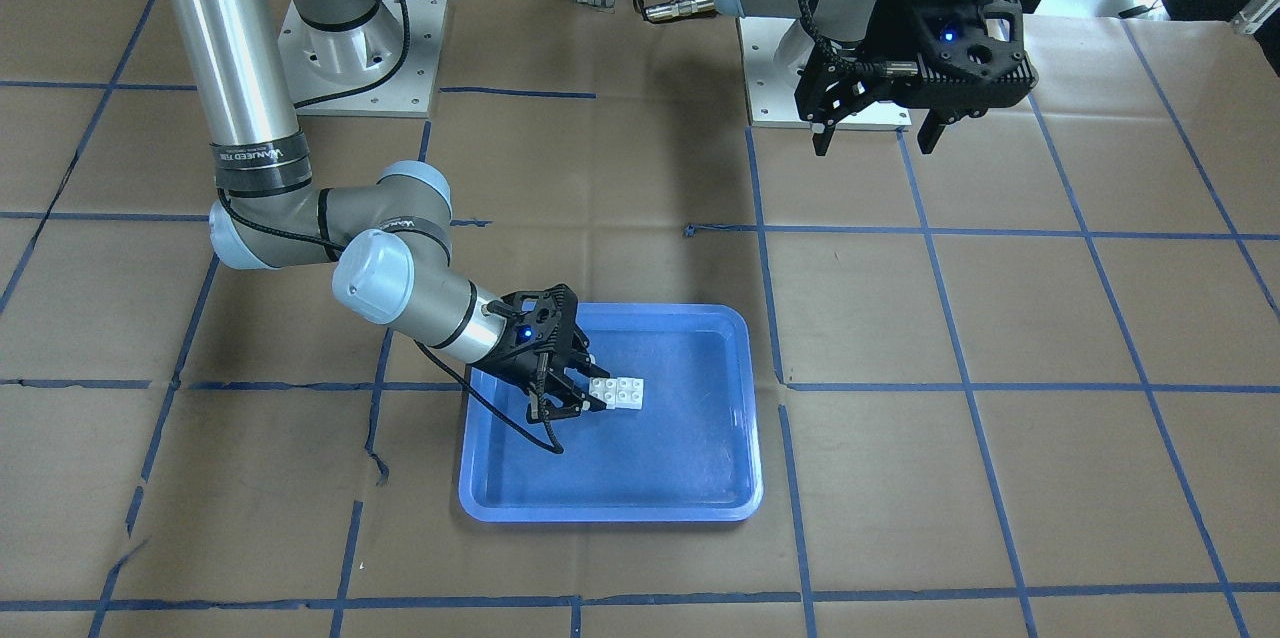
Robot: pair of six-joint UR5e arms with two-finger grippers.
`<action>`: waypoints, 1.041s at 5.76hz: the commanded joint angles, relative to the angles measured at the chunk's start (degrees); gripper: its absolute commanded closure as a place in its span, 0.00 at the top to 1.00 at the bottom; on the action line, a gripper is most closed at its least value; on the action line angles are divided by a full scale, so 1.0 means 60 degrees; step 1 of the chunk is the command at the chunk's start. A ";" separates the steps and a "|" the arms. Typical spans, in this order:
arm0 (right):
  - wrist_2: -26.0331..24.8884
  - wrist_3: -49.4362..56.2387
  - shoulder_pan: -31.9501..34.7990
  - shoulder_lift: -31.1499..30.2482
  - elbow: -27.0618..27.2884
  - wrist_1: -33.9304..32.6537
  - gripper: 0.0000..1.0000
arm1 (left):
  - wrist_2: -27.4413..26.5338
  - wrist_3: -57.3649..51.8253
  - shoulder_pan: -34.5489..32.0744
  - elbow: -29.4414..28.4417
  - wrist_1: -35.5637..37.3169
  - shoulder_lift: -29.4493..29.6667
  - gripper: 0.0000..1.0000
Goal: Assemble white blocks and place on blue tray
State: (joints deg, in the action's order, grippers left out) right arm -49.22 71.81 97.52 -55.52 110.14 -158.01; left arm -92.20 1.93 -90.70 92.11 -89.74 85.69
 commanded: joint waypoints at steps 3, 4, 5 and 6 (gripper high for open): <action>0.0015 -0.0001 0.0020 -0.0004 0.0056 -0.0061 0.17 | 0.0000 0.0000 0.0000 0.0000 0.0000 0.0000 0.99; 0.0015 -0.0073 0.0020 -0.0004 0.0056 -0.0061 0.17 | 0.0000 0.0000 0.0000 0.0000 0.0000 0.0000 0.99; 0.0131 -0.0089 0.0020 -0.0004 0.0056 -0.0061 0.17 | 0.0000 0.0000 0.0000 0.0000 0.0000 0.0000 0.99; 0.0132 -0.0089 0.0020 -0.0004 0.0056 -0.0061 0.17 | 0.0000 0.0000 0.0000 0.0015 0.0000 0.0000 0.99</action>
State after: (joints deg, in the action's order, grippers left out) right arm -48.58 71.33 97.64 -55.54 110.48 -158.38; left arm -92.20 1.93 -90.70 92.14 -89.74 85.69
